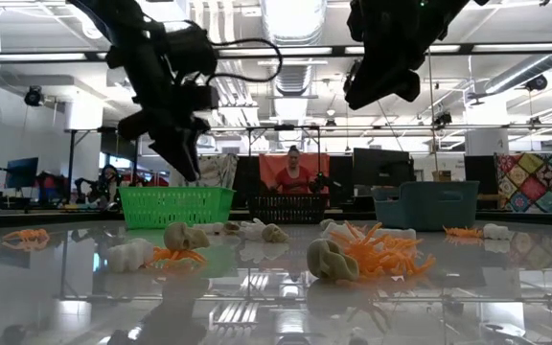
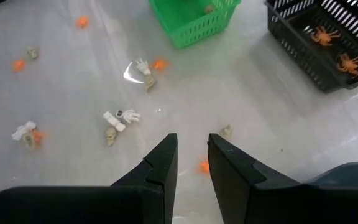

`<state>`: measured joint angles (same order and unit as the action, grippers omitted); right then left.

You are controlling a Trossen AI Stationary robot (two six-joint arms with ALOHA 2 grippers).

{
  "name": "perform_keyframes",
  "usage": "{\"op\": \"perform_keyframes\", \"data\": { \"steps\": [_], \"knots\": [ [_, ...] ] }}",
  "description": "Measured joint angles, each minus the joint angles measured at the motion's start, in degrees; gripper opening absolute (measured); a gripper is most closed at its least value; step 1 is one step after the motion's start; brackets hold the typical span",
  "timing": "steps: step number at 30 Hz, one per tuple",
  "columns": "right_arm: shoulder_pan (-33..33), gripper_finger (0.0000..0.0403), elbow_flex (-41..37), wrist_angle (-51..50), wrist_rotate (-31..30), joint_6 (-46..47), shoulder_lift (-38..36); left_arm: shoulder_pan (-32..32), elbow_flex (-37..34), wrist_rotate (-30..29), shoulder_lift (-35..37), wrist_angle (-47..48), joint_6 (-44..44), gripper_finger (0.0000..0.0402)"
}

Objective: Sort Halloween decoration
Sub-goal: Put the gray skull toy into the green bin, then put the orange spider toy into the black bin

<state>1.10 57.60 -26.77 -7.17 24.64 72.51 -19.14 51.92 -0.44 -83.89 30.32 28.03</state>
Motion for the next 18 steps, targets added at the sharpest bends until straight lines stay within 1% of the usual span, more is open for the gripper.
{"op": "perform_keyframes", "data": {
  "steps": [4, 9, 16, 18],
  "knots": [
    [0.95, 0.0086, 0.0, -0.04, 0.19, 1.58, 0.0, -0.03, 0.0, -0.01, -3.41, 0.1, 0.0, 0.0041],
    [2.77, 0.0088, 0.0, -0.1, 0.24, 2.63, 0.0, -0.26, 0.0, -0.1, -6.64, -0.39, 0.0, 0.0058],
    [4.6, 0.0082, 0.0, -0.06, 0.26, 4.33, 0.0, -0.28, 0.0, -0.59, -8.32, -0.97, -0.15, 0.0076],
    [4.88, 0.0084, 0.0, -0.03, 0.25, 4.7, 0.0, -0.28, 0.0, -2.03, -8.48, -1.06, -0.2, 0.008]
  ]
}}
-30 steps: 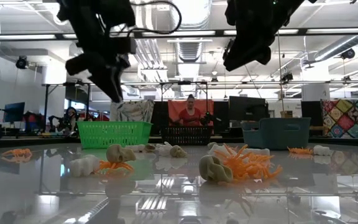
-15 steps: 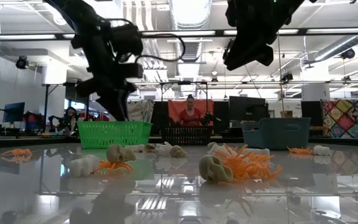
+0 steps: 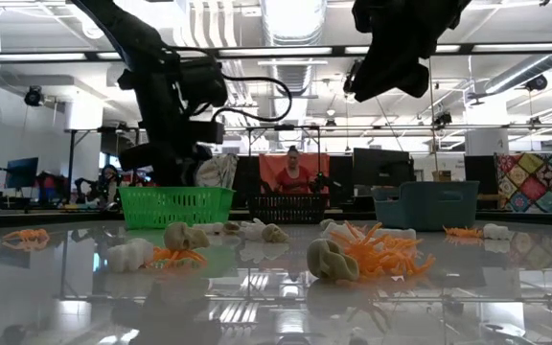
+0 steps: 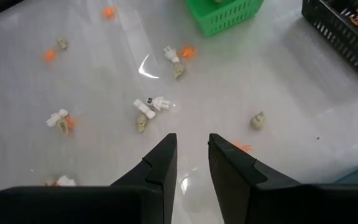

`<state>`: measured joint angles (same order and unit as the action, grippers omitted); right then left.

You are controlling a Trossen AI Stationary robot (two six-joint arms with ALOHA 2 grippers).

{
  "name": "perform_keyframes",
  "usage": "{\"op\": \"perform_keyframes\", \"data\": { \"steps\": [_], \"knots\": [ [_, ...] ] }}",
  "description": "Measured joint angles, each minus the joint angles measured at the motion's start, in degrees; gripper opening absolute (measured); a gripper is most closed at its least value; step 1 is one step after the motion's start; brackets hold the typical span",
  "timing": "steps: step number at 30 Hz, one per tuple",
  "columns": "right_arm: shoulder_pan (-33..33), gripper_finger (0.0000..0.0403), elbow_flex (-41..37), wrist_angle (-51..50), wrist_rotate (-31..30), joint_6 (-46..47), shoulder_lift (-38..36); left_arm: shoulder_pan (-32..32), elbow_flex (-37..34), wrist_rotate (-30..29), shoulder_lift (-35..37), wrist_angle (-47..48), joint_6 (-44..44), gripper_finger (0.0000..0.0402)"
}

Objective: Sort Halloween decoration
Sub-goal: Put the orange spider toy into the black bin

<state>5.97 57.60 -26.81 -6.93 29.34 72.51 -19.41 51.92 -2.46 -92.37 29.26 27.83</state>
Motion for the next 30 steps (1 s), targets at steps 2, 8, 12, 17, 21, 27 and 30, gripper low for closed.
{"op": "perform_keyframes", "data": {
  "steps": [2, 8, 12, 17, 21, 27, 30],
  "knots": [
    [0.07, 0.0087, 0.0, 0.0, -0.01, 0.25, 0.0, 0.0, 0.0, -1.8, -0.01, 0.01, -0.01, 0.0084],
    [0.18, 0.0086, 0.0, 0.02, 0.15, 3.77, 0.0, 0.01, 0.4, -3.48, 1.73, -0.12, -0.6, 0.0096],
    [0.16, 0.0081, 0.0, 0.07, 4.17, 7.93, 0.0, 0.06, 0.94, -3.49, 3.9, -0.04, -2.33, 0.0097],
    [0.55, 0.008, 0.0, 0.07, 9.11, 14.34, 0.0, 0.24, 0.96, -3.54, 8.3, 0.0, -6.89, 0.0097],
    [1.77, 0.0077, 0.0, 0.07, 10.21, 17.56, 0.0, 0.81, 0.96, -3.5, 12.74, -0.8, -11.14, 0.0097],
    [4.4, 0.0075, 0.0, 0.07, 10.39, 21.99, 0.22, 3.59, 0.92, -2.54, 18.78, -6.57, -15.19, 0.0097],
    [5.92, 0.0075, 0.02, 0.07, 10.4, 24.17, 1.01, 5.47, 0.9, -2.53, 20.85, -10.48, -16.38, 0.0098]
  ]
}}
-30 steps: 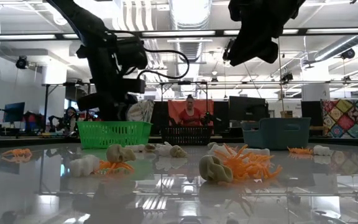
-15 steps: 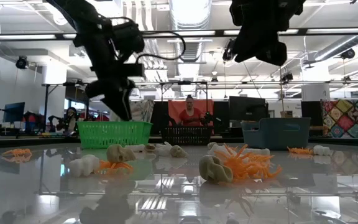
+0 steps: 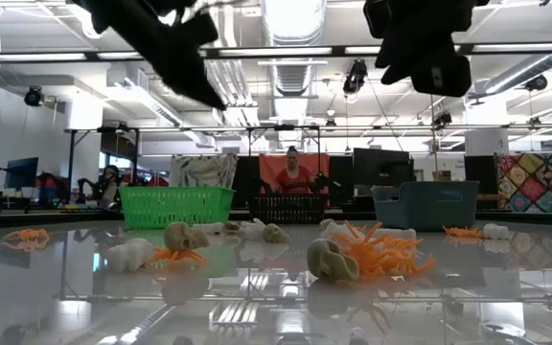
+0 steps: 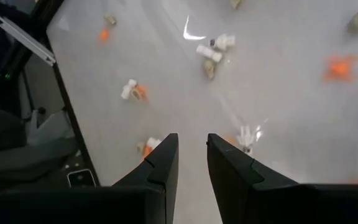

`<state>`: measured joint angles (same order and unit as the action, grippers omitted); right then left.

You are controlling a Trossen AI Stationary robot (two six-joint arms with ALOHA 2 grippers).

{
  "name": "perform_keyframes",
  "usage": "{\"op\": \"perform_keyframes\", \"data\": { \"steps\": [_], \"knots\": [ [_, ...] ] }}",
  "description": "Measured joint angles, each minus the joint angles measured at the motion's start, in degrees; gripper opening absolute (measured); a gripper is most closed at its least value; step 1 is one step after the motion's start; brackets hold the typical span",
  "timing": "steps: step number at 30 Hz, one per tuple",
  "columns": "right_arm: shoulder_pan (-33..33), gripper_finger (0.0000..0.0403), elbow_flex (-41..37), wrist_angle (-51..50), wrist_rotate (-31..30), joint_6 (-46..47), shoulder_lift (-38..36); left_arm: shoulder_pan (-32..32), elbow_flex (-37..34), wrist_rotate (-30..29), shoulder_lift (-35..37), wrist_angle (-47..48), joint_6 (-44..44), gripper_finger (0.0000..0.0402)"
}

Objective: Sort Halloween decoration
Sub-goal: Put the orange spider toy into the black bin

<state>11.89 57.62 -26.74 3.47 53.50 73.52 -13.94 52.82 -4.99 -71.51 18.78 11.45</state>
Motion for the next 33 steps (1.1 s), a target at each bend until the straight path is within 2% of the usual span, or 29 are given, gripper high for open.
{"op": "perform_keyframes", "data": {
  "steps": [5, 11, 21, 27, 30, 33],
  "knots": [
    [1.99, 0.0075, -0.02, -0.4, 0.95, 1.64, 1.77, 3.47, 0.0, 0.02, 2.04, -6.14, -0.47, 0.0098],
    [3.73, 0.0075, 0.01, -4.37, 4.99, 4.76, 3.46, 7.13, -0.04, 0.04, 2.97, -8.29, -0.62, 0.0098],
    [6.7, 0.0075, 0.01, -21.72, 6.09, 16.12, 3.52, 10.52, -0.07, 0.07, 2.3, -8.76, -2.62, 0.0098],
    [9.84, 0.0075, 0.01, -28.17, 6.03, 21.92, 3.57, 10.94, -0.09, 0.07, 1.85, -9.08, -3.64, 0.0098],
    [11.62, 0.0075, 0.01, -27.99, 5.99, 21.4, 4.01, 10.94, -0.09, 0.07, 1.85, -9.29, -3.86, 0.0098],
    [14.23, 0.0075, 0.01, -27.93, 4.54, 14.62, 4.95, 10.92, -0.09, 0.06, 1.85, -9.86, -4.45, 0.0098]
  ]
}}
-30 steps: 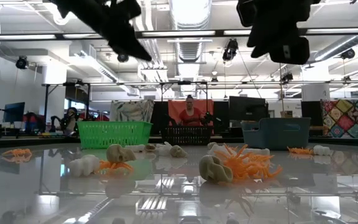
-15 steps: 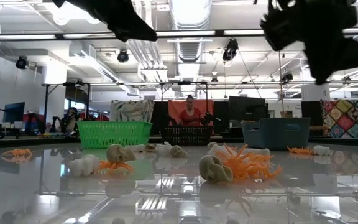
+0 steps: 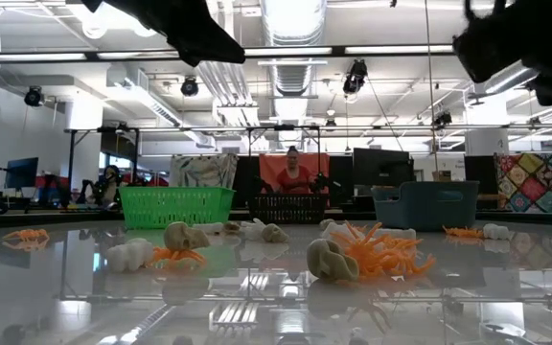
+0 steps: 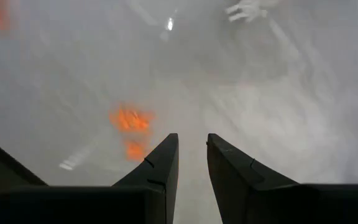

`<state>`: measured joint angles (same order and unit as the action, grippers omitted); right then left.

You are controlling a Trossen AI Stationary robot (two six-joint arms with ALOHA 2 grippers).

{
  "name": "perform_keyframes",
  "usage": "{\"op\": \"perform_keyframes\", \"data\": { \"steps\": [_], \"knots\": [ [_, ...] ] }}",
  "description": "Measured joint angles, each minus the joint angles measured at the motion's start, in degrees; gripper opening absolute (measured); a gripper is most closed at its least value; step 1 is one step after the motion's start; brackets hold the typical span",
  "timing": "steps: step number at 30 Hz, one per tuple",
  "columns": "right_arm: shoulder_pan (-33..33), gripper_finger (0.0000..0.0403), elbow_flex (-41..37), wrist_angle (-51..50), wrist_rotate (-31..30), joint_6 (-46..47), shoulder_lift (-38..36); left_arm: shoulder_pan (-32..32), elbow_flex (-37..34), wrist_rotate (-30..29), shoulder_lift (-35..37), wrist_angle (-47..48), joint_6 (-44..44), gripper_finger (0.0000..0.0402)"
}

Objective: Sort Halloween decoration
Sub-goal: Put the orange spider toy into the black bin

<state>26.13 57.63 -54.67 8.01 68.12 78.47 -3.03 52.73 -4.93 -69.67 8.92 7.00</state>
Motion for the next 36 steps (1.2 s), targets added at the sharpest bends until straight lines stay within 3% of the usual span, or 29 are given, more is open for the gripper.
{"op": "perform_keyframes", "data": {
  "steps": [5, 12, 21, 36],
  "knots": [
    [6.78, 0.0075, 0.0, 1.56, -6.96, -14.04, 1.27, 0.41, 0.0, -0.02, 0.0, -1.05, -2.94, 0.0098],
    [14.96, 0.0075, -2.24, 10.11, -19.77, -21.65, 1.47, 3.02, -0.03, -0.02, -0.59, -8.15, -7.82, 0.0098],
    [21.54, 0.006, -13.86, 26.75, -24.58, -27.46, 0.4, 6.51, -0.04, -0.36, -4.51, -22.9, -12.02, 0.0098],
    [22.74, 0.0031, -25.63, 51.95, -28.64, -39.54, -0.48, 6.73, -0.04, -1.17, -5.9, -26.94, -15.3, 0.0098]
  ]
}}
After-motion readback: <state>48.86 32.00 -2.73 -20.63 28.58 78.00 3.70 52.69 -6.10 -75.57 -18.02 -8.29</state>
